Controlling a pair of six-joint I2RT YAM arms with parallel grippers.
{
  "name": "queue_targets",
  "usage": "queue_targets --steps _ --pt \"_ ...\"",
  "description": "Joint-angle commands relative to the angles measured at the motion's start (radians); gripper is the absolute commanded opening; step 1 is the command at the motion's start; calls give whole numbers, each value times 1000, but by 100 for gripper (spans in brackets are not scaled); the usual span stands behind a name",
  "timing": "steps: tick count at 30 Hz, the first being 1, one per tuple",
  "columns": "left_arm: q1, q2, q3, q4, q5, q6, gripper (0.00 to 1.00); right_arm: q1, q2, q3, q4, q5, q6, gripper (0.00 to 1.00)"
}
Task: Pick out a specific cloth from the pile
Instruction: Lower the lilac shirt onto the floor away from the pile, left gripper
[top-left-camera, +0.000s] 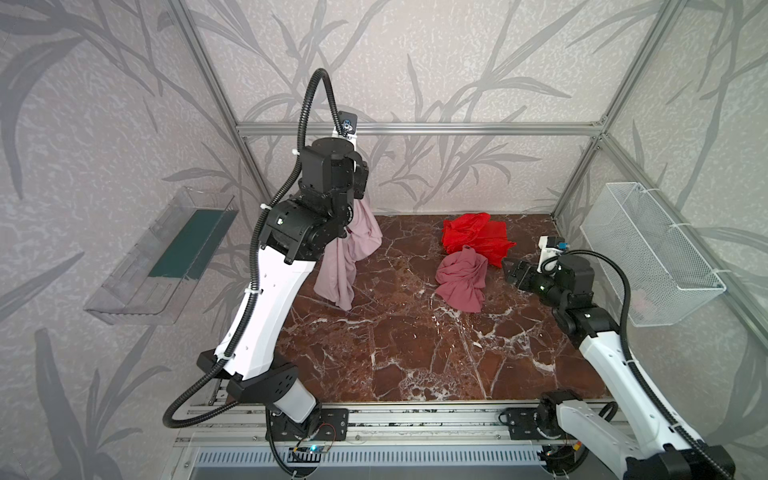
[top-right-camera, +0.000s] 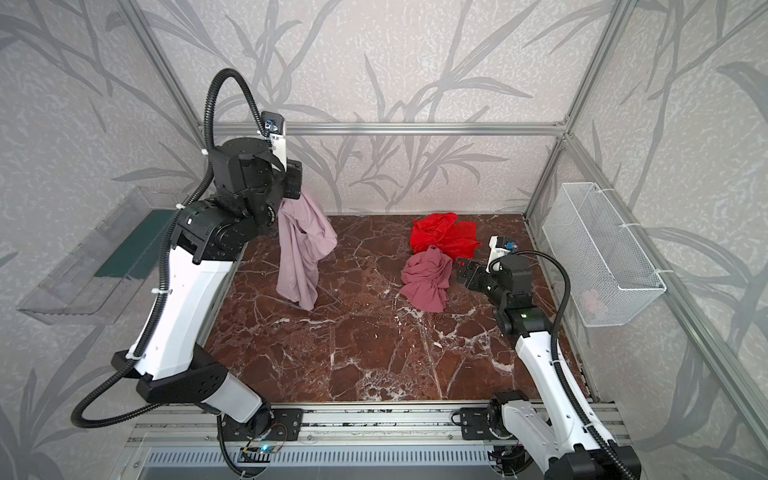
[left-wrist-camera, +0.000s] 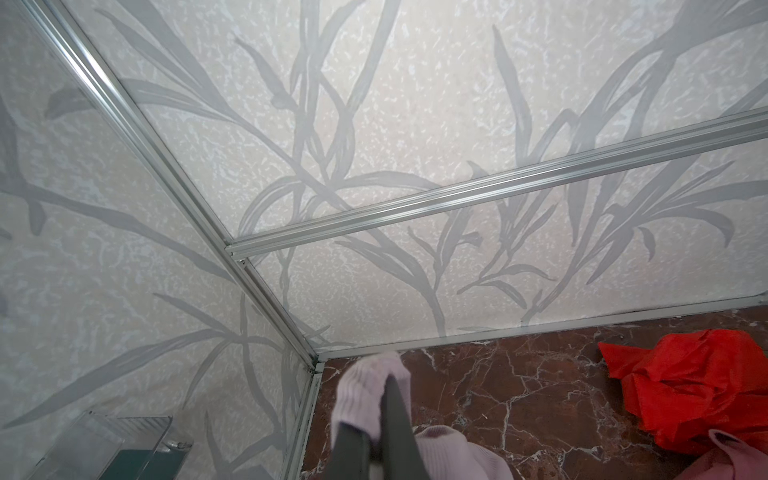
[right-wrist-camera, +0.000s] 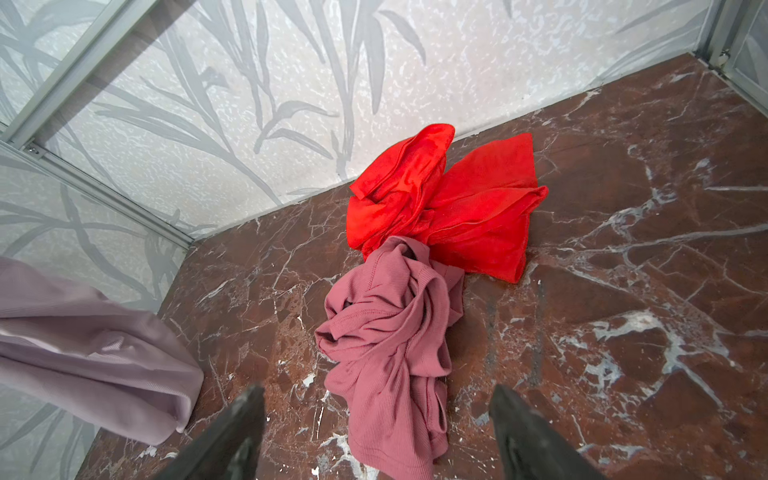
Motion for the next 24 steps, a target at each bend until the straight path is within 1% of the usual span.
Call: queue_targets --steps 1,3,7,11,16,20,22,24 --pt "53 -28 -70 40 24 -18 0 -2 5 7 29 -20 8 84" --pt "92 -39 -120 54 33 -34 0 -2 7 7 31 -23 7 84" --pt "139 -77 -289 185 28 -22 0 -2 14 7 25 -20 -2 84" --pt "220 -80 -384 177 77 -120 0 -3 25 6 25 -29 -3 84" --pt "285 -129 -592 248 110 -214 0 -2 35 1 22 -38 -12 84" --pt "329 -166 -731 291 146 -287 0 -2 41 -4 18 -58 -14 84" --pt "349 -179 -778 309 168 -317 0 -2 43 -4 16 -62 -14 84" --pt "359 -180 -788 312 202 -338 0 -2 45 -2 11 -65 -18 84"
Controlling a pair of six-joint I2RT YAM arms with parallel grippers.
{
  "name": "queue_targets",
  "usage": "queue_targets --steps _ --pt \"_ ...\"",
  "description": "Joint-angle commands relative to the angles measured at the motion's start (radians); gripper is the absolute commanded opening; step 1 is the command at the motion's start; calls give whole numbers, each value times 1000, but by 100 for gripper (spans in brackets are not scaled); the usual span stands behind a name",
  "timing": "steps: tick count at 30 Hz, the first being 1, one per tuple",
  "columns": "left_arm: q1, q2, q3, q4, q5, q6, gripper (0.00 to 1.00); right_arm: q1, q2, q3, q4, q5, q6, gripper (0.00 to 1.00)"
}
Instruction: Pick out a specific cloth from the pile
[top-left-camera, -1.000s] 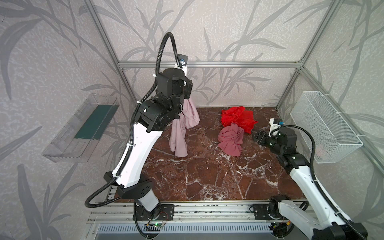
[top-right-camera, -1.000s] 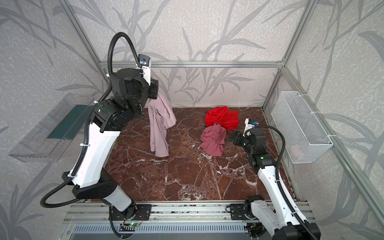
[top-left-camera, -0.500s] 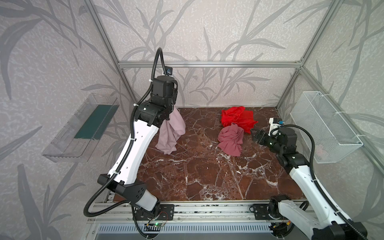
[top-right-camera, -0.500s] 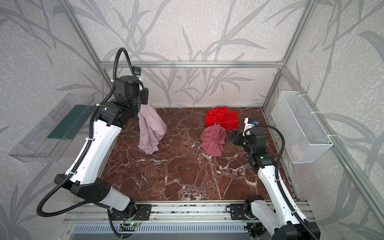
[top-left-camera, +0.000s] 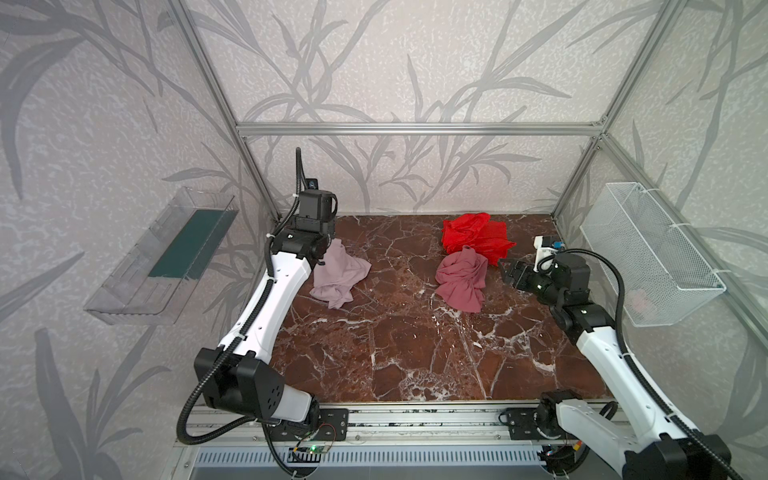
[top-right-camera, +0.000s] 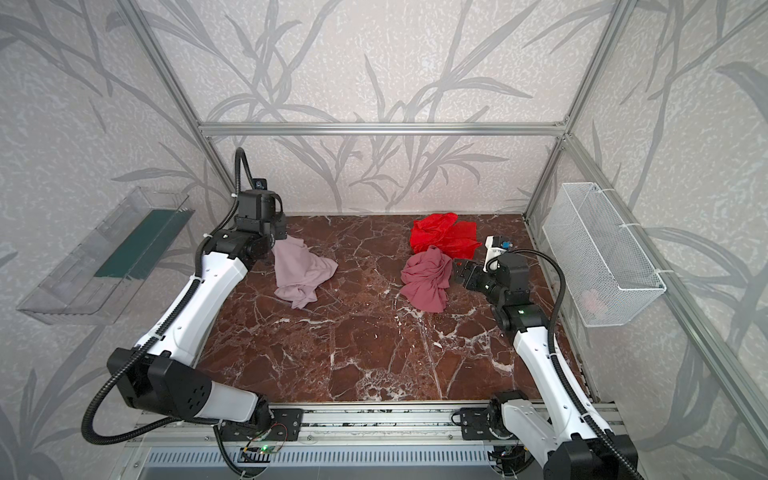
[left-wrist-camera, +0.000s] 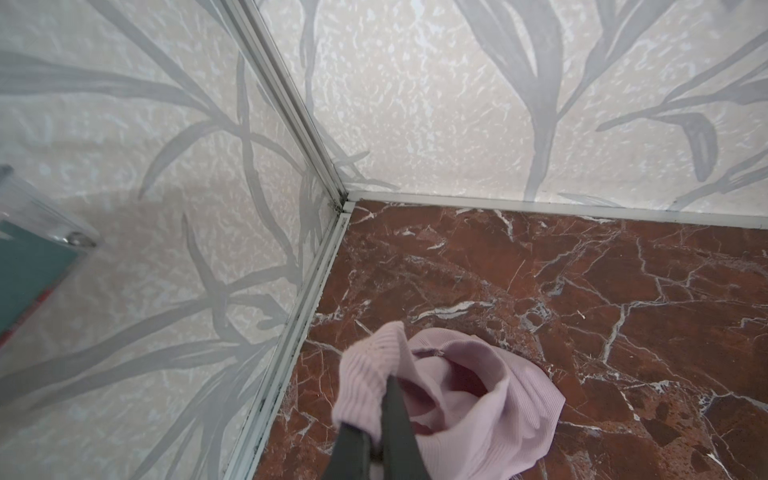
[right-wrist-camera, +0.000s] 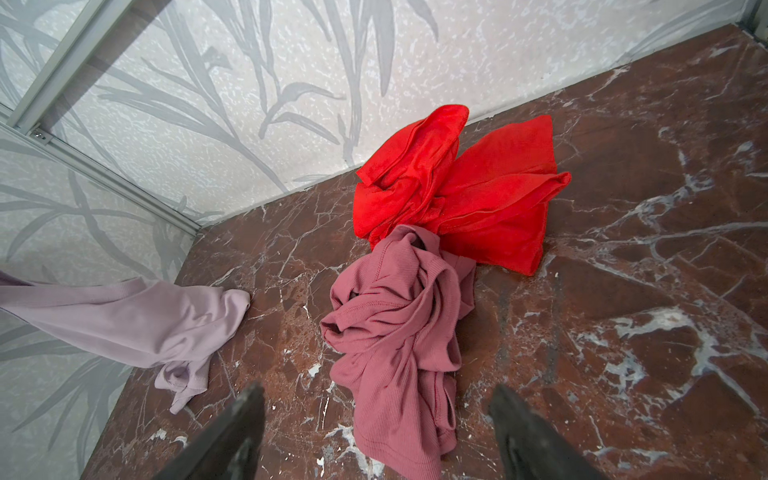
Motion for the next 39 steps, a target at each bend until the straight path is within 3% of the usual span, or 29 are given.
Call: queue_targets --steps 1,10,15,24,25,27,28,32,35,39 --pt "14 -33 5 59 70 -82 0 -2 5 -1 2 -19 -15 84" --pt "-12 90 116 72 304 -178 0 -2 24 2 25 -26 5 84" --pt "-77 215 206 100 323 -161 0 -2 24 5 20 -20 1 84" --pt "-145 507 510 74 346 -134 0 -2 28 14 5 -9 0 84" --pt "-147 534 540 67 346 -130 7 -2 30 13 4 -12 2 84" --pt "-147 569 587 48 346 -136 37 -2 33 14 5 -17 1 84" --pt "-148 577 600 39 348 -137 42 -2 35 14 4 -17 -1 84" --pt "-147 502 513 62 325 -147 52 6 49 15 0 -34 -9 84" --pt "-145 373 354 109 300 -155 67 32 56 18 -4 -18 -18 84" --pt "-145 162 103 107 256 -201 71 109 71 19 3 18 -36 84"
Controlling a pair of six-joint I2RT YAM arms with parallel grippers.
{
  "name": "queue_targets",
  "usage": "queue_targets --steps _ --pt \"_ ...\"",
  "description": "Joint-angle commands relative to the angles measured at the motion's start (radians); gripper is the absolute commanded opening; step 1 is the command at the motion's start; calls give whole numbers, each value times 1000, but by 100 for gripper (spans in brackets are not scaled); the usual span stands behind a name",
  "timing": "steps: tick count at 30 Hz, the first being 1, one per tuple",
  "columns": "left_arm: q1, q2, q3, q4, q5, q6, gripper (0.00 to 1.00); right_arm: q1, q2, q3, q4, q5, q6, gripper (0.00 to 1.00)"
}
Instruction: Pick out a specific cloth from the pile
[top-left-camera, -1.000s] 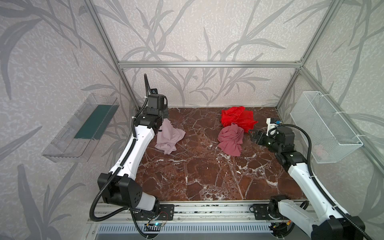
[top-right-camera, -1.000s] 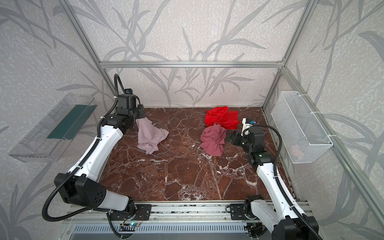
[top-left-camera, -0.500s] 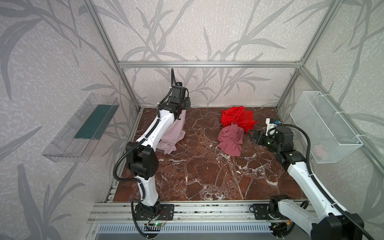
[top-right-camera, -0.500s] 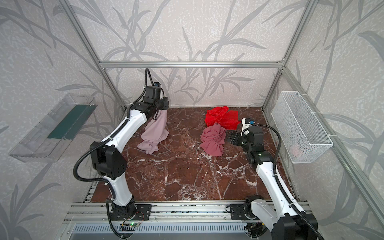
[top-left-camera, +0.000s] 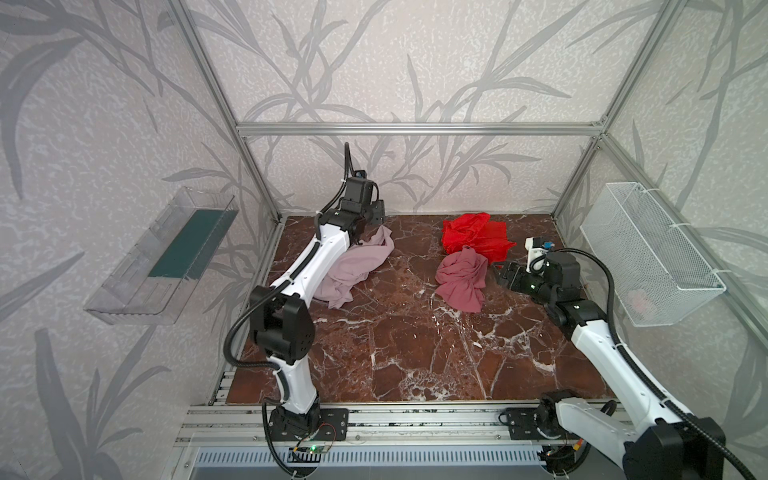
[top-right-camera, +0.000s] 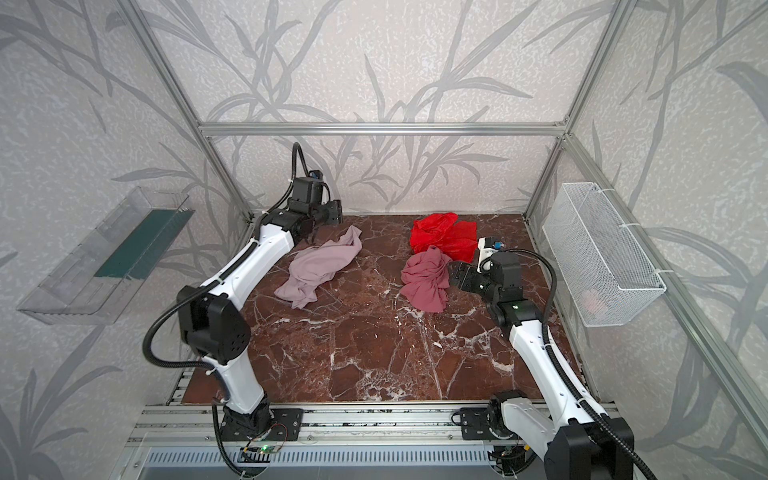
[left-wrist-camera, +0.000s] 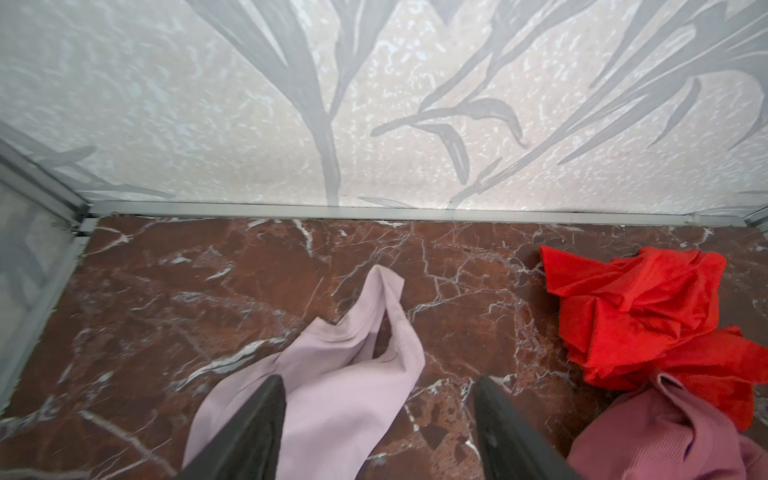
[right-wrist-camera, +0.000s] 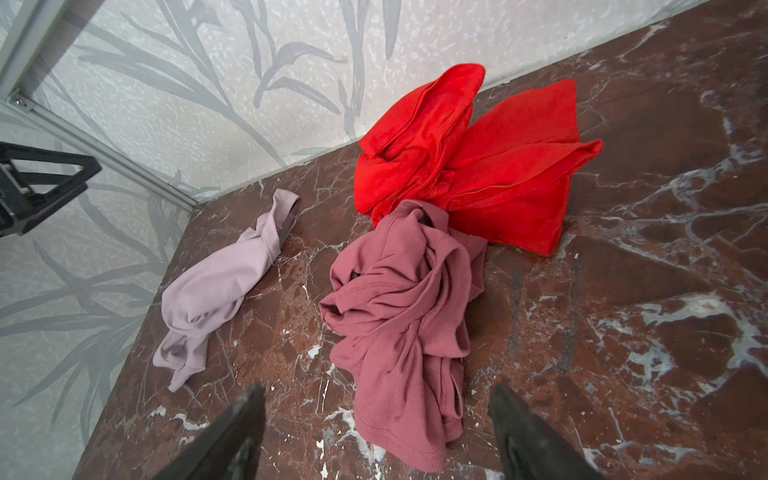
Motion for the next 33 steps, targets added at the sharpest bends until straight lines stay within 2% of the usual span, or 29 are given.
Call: queue_targets --steps 1,8,11,13,16,23,27,29,33 --pt "1 -198 -172 5 -58 -59 71 69 16 20 4 33 -31 84" --pt "-9 -571 -696 0 -93 -247 70 224 72 -1 39 98 -51 84" --pt "-10 -646 -826 -10 -109 -286 69 274 106 -2 43 105 -61 84" --pt "-10 -646 -881 -10 -129 -295 67 291 121 -14 68 93 -52 84" --pt "-10 -602 -929 19 -132 -311 64 292 144 -34 108 68 -36 84" --pt "-10 -486 -968 134 -85 -331 63 292 157 -7 39 93 -79 83" --pt "-10 -412 -936 112 -77 -330 62 292 141 -27 26 112 -88 83" --pt "-10 -380 -916 85 -80 -342 56 292 147 -24 21 107 -89 83" --pt "-10 -342 -894 60 -82 -344 55 292 146 -28 35 89 -85 83"
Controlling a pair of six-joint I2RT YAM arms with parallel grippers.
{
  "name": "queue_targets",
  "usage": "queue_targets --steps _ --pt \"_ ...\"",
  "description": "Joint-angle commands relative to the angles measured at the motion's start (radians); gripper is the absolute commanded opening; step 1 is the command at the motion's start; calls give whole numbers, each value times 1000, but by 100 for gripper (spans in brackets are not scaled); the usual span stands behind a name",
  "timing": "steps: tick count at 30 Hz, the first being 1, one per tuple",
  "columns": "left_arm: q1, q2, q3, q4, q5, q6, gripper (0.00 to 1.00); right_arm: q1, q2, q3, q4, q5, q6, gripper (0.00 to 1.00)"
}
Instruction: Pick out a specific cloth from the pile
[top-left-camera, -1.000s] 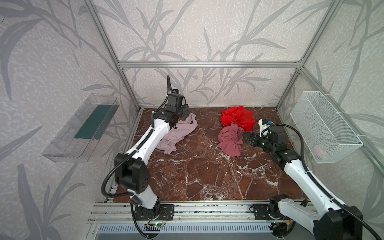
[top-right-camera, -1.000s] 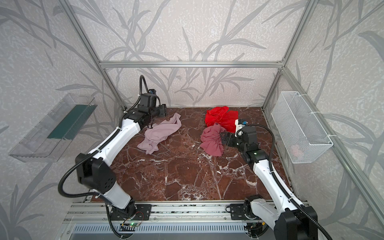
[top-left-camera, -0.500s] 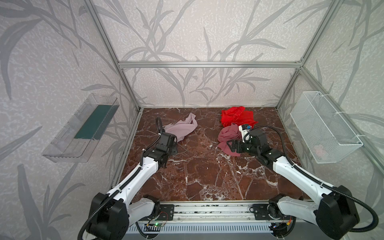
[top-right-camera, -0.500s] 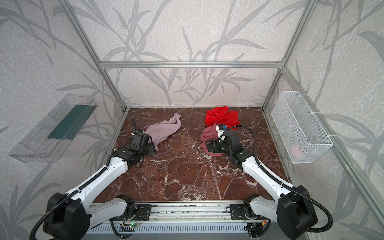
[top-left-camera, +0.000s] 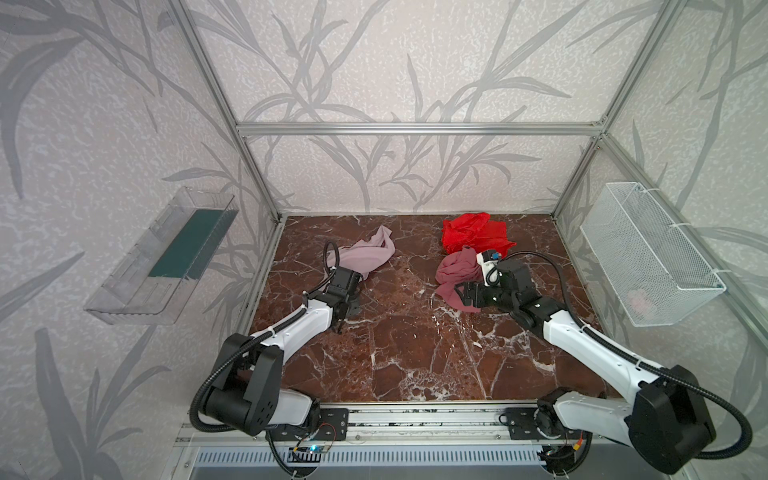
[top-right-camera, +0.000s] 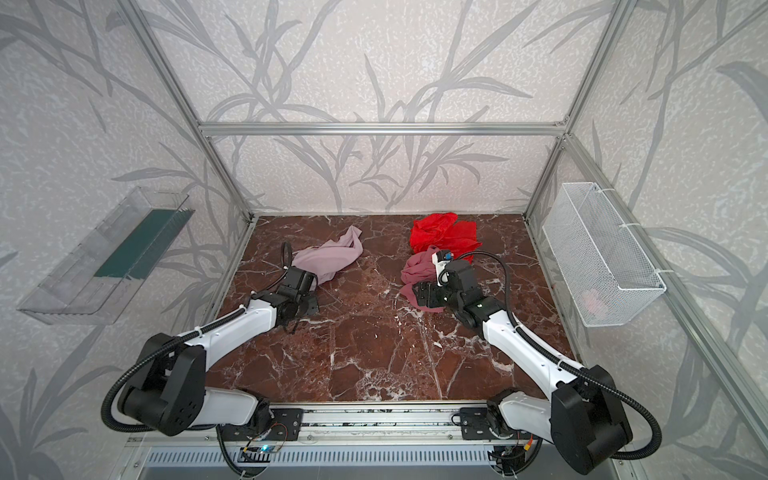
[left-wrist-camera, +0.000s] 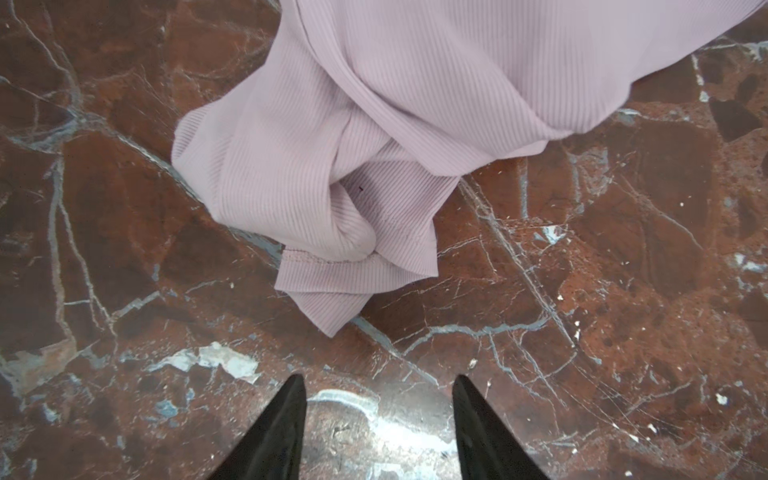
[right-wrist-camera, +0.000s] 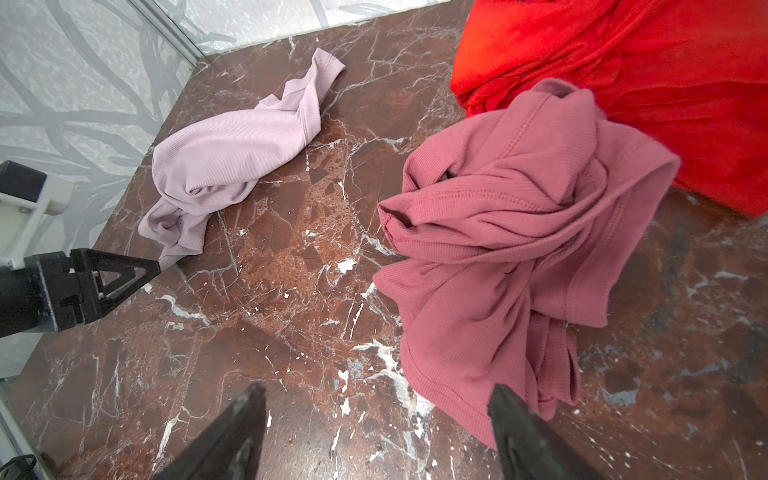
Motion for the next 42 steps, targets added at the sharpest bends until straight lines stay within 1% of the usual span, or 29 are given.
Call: queue_targets --steps 1,7,13,17,22,27,29,31,34,37,40,41,42 --pt "-2 6 38 -36 -16 -25 54 2 -18 -10 4 -4 -9 83" --pt "0 -8 36 -58 -50 -26 55 2 -13 -13 22 -26 5 83" --pt "19 30 54 -74 -100 -9 54 2 -12 -16 17 -26 11 83" --pt "54 71 60 -43 -76 12 49 2 -9 -8 9 -18 -8 83" --pt "73 155 94 -34 -38 22 46 2 0 -3 12 -18 -5 83" --pt "89 234 130 -31 -27 23 44 2 24 16 8 -17 -22 83" --pt "93 252 142 -35 -31 24 41 2 26 15 13 -22 -13 83" --pt "96 257 146 -37 -50 27 41 2 25 8 24 -30 -7 83" --pt "109 264 150 -39 -61 35 36 2 30 7 32 -34 -4 83" --pt "123 260 149 -44 -62 40 37 1 34 7 31 -37 -1 83" --pt "134 250 144 -41 -67 40 39 2 38 5 40 -37 1 83" --pt "137 246 142 -39 -64 40 38 2 41 6 39 -36 2 83" --pt "138 243 142 -38 -63 40 33 2 44 10 37 -38 4 83"
